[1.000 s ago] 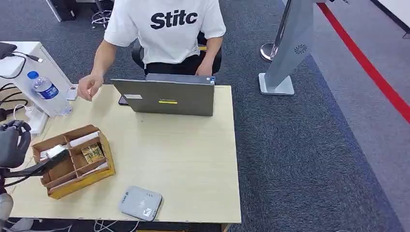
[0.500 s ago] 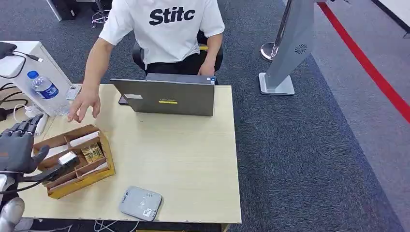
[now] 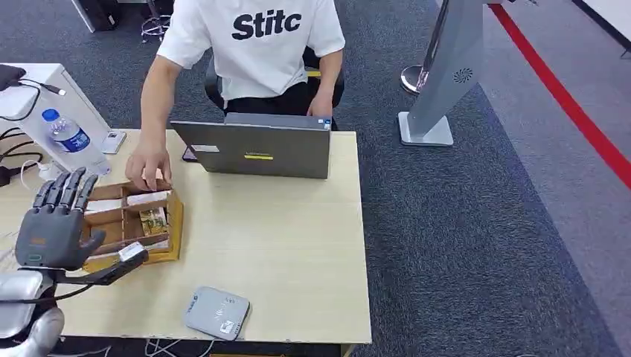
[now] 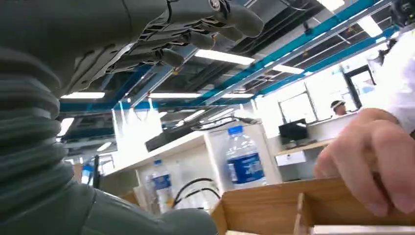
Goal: Pass the card to the sensor for recognition and then transmit it.
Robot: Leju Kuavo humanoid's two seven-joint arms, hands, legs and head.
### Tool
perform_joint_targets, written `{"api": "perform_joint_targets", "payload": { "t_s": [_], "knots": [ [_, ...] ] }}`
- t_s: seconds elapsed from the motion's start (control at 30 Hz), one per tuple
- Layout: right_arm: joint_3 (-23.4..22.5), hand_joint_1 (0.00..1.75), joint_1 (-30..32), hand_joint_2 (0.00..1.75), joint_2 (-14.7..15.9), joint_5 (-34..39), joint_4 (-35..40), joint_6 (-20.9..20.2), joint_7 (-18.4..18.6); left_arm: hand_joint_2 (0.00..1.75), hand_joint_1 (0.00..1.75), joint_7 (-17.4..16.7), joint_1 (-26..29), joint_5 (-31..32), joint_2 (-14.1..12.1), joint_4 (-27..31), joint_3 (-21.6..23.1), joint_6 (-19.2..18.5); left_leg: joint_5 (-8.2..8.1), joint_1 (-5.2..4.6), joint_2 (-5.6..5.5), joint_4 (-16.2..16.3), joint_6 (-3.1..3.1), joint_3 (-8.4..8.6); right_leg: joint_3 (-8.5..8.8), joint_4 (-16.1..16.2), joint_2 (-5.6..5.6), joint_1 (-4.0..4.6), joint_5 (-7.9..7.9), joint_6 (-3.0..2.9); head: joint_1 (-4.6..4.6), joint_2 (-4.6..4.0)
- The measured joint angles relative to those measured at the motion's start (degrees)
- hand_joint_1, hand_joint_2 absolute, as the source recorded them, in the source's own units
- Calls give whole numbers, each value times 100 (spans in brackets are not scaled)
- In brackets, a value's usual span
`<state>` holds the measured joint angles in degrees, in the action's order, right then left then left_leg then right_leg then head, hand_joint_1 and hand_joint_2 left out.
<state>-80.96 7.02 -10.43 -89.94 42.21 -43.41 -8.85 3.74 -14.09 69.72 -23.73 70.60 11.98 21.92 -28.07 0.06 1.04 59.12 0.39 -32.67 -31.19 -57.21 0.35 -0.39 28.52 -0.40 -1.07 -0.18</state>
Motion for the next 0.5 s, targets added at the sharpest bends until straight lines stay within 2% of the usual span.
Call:
{"api": "perform_joint_targets", "payload": {
  "t_s": [0.5],
  "knots": [
    [2, 0, 3, 175, -17, 0, 48, -20, 0, 175, 0, -83, -15, 345, 479, 162, 800, 94, 0, 0, 0, 2, 0, 1, -2, 1, -1, 0, -1, 1, 0, 0]
  ]
}}
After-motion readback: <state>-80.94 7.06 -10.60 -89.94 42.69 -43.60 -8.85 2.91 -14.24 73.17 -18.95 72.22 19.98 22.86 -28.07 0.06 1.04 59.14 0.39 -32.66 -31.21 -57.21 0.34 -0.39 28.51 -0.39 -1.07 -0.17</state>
